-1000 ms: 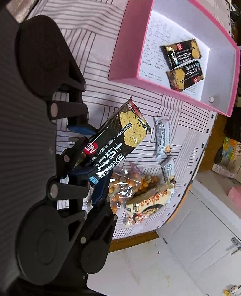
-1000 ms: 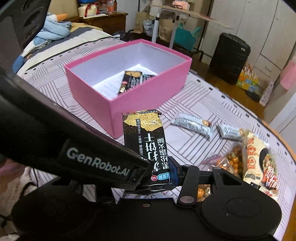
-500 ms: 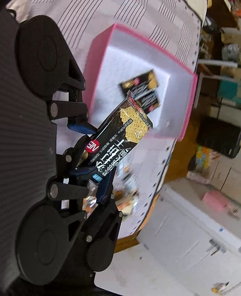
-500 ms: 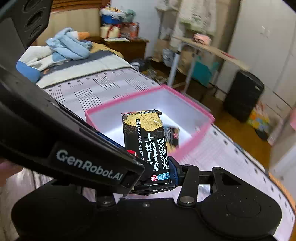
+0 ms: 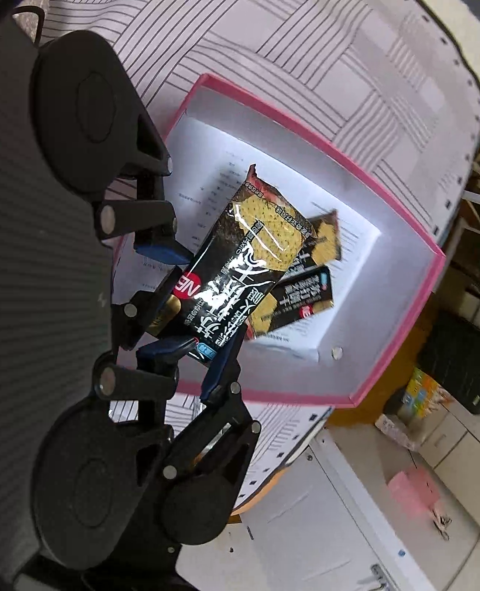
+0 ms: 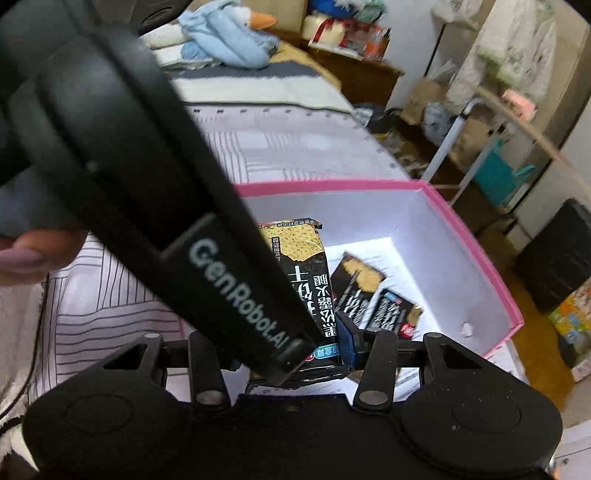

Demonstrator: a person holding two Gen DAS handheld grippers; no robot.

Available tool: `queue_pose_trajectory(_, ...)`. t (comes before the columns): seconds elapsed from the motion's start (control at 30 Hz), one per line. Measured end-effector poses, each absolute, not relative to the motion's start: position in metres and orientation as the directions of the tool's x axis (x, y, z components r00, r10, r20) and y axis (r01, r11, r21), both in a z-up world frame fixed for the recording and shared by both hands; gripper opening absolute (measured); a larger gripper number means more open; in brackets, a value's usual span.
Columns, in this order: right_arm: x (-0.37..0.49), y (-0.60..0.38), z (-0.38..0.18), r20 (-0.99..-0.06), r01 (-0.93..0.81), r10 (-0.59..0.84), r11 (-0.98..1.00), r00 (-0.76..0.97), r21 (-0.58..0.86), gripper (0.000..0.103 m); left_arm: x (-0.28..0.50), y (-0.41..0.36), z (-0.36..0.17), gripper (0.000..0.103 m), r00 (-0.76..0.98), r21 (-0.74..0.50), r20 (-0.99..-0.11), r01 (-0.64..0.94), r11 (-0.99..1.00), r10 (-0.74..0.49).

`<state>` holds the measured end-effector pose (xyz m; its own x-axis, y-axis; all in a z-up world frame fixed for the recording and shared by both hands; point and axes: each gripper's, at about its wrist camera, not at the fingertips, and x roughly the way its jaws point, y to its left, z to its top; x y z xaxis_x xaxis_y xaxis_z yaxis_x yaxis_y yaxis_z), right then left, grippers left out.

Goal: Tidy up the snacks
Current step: 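Lower the cracker pack into the pink box and open the right gripper, then grasp a white wrapped bar with the right gripper while the left grasps another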

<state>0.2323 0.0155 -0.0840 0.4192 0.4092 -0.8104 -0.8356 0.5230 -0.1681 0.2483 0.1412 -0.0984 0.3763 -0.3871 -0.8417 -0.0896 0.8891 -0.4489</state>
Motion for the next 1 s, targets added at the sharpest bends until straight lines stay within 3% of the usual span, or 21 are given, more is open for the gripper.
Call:
queue_pose_trajectory(0.1, 0.24, 0.018, -0.09, -0.816, -0.843, 0.411, 0.513, 0.406, -0.161, 0.053, 0.251, 0.141, -0.108, 0.044, 0.375, -0.439, -0.849, -0.106, 0.892, -0.373)
queue_pose_trajectory(0.17, 0.246, 0.019, -0.095, -0.825, -0.839, 0.403, 0.524, 0.397, -0.148, 0.059, 0.249, 0.139, -0.111, 0.054, 0.383, -0.404, -0.861, -0.116, 0.907, -0.335)
queue_pose_trajectory(0.23, 0.251, 0.015, -0.097, -0.815, -0.81, 0.396, 0.568, 0.422, -0.144, 0.065, 0.249, 0.137, -0.114, 0.055, 0.386, -0.36, -0.875, -0.117, 0.925, -0.292)
queue_pose_trajectory(0.3, 0.25, 0.009, -0.096, -0.811, -0.787, 0.388, 0.601, 0.438, -0.137, 0.065, 0.247, 0.138, -0.113, 0.057, 0.41, -0.336, -0.872, -0.108, 0.936, -0.266)
queue_pose_trajectory(0.5, 0.215, -0.035, -0.074, -0.751, -0.69, 0.409, 0.718, 0.519, -0.086, 0.066, 0.234, 0.143, -0.1, 0.058, 0.463, -0.354, -0.834, -0.036, 0.934, -0.299)
queue_pose_trajectory(0.73, 0.161, -0.118, -0.048, -0.736, -0.475, 0.382, 0.875, 0.558, 0.094, 0.066, 0.208, 0.126, -0.068, 0.057, 0.534, -0.296, -0.791, 0.094, 0.951, -0.299)
queue_pose_trajectory(1.0, 0.103, -0.181, -0.041, -0.772, -0.401, 0.281, 0.915, 0.57, 0.037, 0.062, 0.179, 0.08, -0.034, 0.057, 0.561, -0.228, -0.752, 0.273, 0.935, -0.347)
